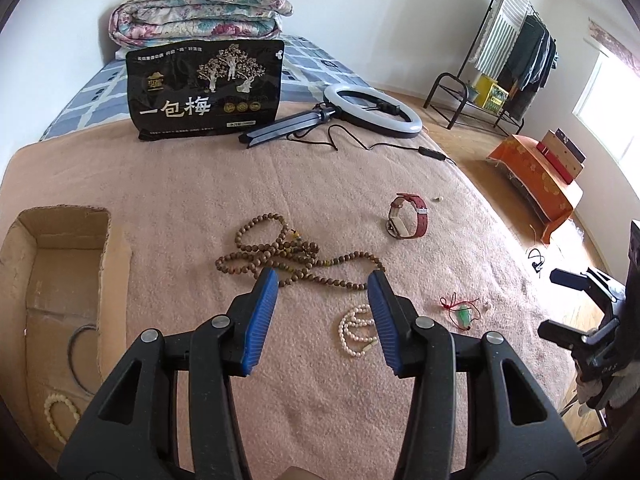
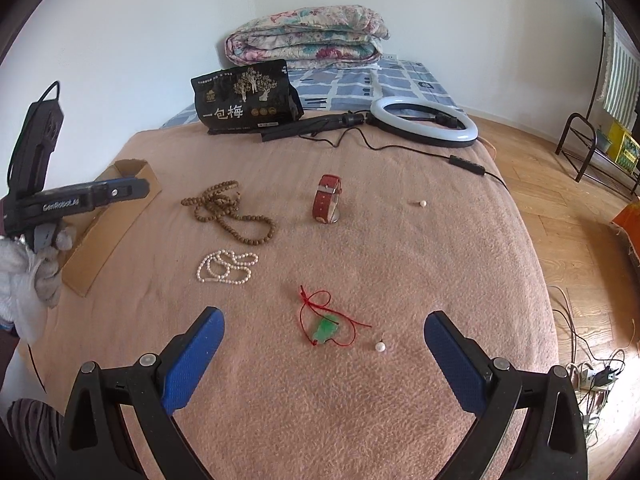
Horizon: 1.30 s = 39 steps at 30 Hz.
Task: Organize jewelry
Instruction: 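Move left gripper to the brown wooden mala while right gripper moves to the jade pendant, then grasp the brown wooden mala with left gripper while right gripper grasps the green jade pendant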
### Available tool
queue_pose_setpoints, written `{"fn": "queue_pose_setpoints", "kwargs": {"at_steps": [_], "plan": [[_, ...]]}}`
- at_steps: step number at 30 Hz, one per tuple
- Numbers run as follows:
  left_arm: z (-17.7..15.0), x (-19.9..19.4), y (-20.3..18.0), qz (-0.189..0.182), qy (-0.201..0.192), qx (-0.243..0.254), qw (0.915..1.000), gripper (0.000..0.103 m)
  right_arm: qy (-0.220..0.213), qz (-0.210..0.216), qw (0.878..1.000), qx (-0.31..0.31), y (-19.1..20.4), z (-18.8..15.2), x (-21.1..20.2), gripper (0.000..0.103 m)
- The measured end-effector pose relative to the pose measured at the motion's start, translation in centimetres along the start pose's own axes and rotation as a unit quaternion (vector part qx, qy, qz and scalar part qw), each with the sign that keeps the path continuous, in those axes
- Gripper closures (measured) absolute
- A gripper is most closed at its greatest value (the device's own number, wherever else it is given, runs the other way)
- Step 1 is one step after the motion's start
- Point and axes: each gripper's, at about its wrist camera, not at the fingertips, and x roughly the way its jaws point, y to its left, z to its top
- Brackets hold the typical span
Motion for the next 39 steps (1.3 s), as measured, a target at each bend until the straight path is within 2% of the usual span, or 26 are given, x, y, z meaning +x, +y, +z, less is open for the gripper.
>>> {"fn": "queue_pose_setpoints", "kwargs": {"at_steps": [6, 10, 13, 19, 24, 29, 33, 35, 37, 39], "plan": [[2.3, 4.7, 0.9, -0.022, 0.034, -0.01, 0.9991, 0.055, 0.013, 0.023, 1.0, 0.014, -0.5, -0.9, 1.5, 0.003], [3.7, 7.7, 1.8, -0.018, 0.058, -0.014, 0.9981, 0.055, 0.031, 0.043, 0.998, 0.026, -0.9, -1.3, 2.8, 0.009], [4.3, 9.6, 2.6, -0.016, 0.079, -0.019, 0.9965, 0.055, 0.035, 0.046, 0.998, 0.028, -1.2, -1.5, 3.3, 0.01], [4.5, 12.6, 3.6, -0.043, 0.121, -0.036, 0.991, 0.055, 0.041, 0.053, 0.997, 0.037, -2.0, -1.7, 3.9, 0.011], [4.1, 14.2, 3.9, -0.035, 0.148, -0.038, 0.9876, 0.055, 0.046, 0.058, 0.997, 0.039, -2.1, -1.5, 4.5, 0.011], [3.1, 14.5, 4.4, -0.055, 0.164, -0.057, 0.9833, 0.055, 0.053, 0.073, 0.995, 0.041, -1.8, -1.5, 5.2, 0.011], [2.8, 14.0, 3.9, -0.052, 0.177, -0.023, 0.9826, 0.055, 0.058, 0.073, 0.995, 0.038, -1.6, -1.6, 5.6, 0.011], [2.5, 13.7, 3.5, -0.052, 0.181, -0.006, 0.9821, 0.048, 0.06, 0.076, 0.994, 0.04, -1.6, -1.7, 5.8, 0.011], [2.1, 13.3, 2.8, -0.05, 0.18, 0.018, 0.9822, 0.036, 0.061, 0.077, 0.994, 0.042, -1.6, -1.7, 5.8, 0.011], [1.5, 13.1, 1.8, -0.029, 0.178, 0.051, 0.9823, 0.03, 0.062, 0.078, 0.994, 0.043, -1.6, -1.7, 5.8, 0.011]]}}
